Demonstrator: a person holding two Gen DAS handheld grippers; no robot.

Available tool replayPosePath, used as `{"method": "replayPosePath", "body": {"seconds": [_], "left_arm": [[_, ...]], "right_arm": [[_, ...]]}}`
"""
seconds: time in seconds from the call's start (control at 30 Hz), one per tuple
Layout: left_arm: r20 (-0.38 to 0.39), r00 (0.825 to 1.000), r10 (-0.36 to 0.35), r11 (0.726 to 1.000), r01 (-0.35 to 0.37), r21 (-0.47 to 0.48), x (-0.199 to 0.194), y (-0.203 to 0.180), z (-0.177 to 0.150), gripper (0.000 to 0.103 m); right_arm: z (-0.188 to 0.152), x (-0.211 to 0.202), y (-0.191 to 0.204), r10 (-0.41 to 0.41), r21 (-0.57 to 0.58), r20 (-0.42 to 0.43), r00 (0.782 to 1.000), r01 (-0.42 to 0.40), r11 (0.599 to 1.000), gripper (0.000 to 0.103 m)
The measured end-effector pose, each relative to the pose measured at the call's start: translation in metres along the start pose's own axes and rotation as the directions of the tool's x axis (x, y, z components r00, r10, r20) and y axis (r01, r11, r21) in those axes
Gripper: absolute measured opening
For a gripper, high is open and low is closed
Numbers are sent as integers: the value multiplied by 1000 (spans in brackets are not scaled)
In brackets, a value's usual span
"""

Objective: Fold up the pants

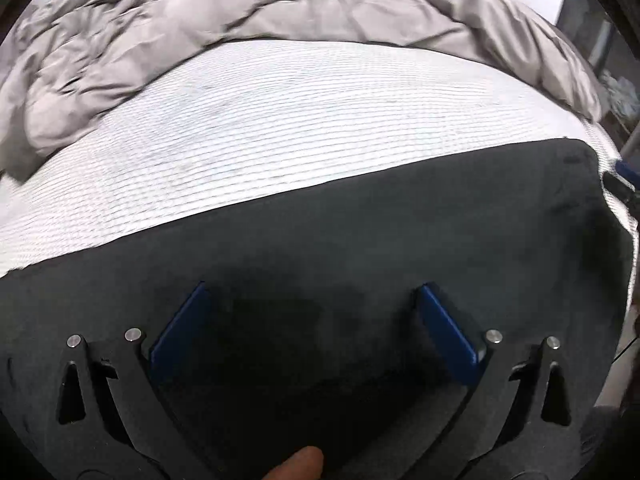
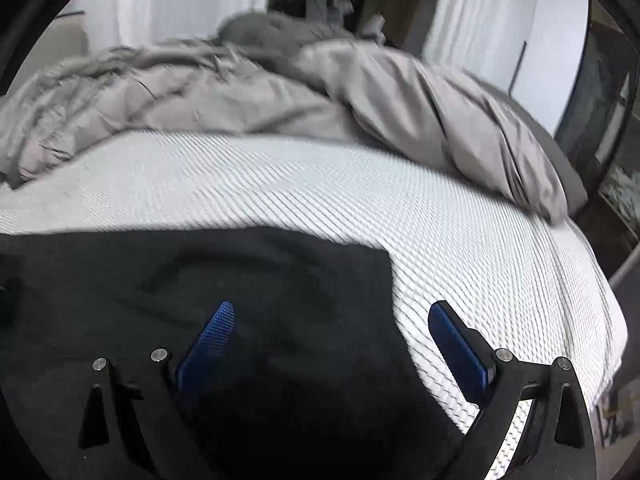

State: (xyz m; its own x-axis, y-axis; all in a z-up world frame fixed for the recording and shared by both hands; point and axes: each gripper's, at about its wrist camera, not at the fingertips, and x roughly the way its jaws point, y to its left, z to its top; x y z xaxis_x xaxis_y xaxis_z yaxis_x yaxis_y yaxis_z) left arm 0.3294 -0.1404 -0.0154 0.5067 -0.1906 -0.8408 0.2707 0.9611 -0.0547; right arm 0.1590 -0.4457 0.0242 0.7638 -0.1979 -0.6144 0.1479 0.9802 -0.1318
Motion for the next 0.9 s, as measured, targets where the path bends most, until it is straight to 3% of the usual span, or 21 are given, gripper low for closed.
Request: {"method": "replayPosePath", "body": {"seconds": [0.1, 0.2, 0.27, 0.33, 0.4, 0.43, 0.5, 0.53, 0.6, 0.7, 0.77, 0.87, 0.9], "left_arm": [[-26, 999, -29, 1000, 29, -1, 14, -21, 7, 102], [-31, 999, -32, 999, 32, 1, 24, -31, 14, 102], [-39, 999, -29, 1000, 29, 0, 29, -30, 15, 102], [-40, 999, -27, 1000, 26, -9, 33, -26, 16, 103], [-28, 999, -20, 999, 19, -32, 34, -15, 14, 102], [-23, 1000, -18, 999, 17, -44, 34, -13, 13, 103], [-20, 1000, -5, 998, 4, -63, 32, -11, 12, 102], [-20, 1000, 6, 998, -8, -66, 30, -13, 13, 102], [-11, 1000, -5, 999, 5, -46, 25, -27, 17, 102], [22, 999, -37, 999, 37, 19, 20, -58, 22, 102], [16, 999, -31, 999, 30, 39, 28, -68, 27, 102], [-31, 999, -42, 999, 42, -16, 44, -66, 31, 102], [-27, 998, -55, 998, 54, -32, 46, -60, 33, 102]], "right_arm": [[9, 18, 38, 172, -25, -38, 984, -173, 985, 99], [10, 51, 77, 273, -51, -123, 954, -280, 959, 98], [11, 71, 83, 319, -48, -171, 932, -331, 942, 93], [9, 91, 83, 213, -101, -201, 956, -236, 966, 90], [10, 102, 62, 41, -129, -186, 982, -65, 990, 90], [15, 105, 45, -50, -123, -171, 984, 29, 992, 90], [17, 103, 12, -109, -38, -153, 982, 105, 994, 84], [16, 103, 0, -62, 21, -151, 987, 66, 998, 74], [16, 94, -9, -17, 69, -116, 993, 26, 997, 73], [23, 71, 10, -43, 11, -48, 998, 43, 999, 74], [31, 62, 29, -11, -32, -24, 1000, 10, 999, 74], [33, 61, 55, 95, -63, -34, 995, -97, 993, 74], [32, 66, 62, 163, -46, -58, 985, -166, 985, 74]]}}
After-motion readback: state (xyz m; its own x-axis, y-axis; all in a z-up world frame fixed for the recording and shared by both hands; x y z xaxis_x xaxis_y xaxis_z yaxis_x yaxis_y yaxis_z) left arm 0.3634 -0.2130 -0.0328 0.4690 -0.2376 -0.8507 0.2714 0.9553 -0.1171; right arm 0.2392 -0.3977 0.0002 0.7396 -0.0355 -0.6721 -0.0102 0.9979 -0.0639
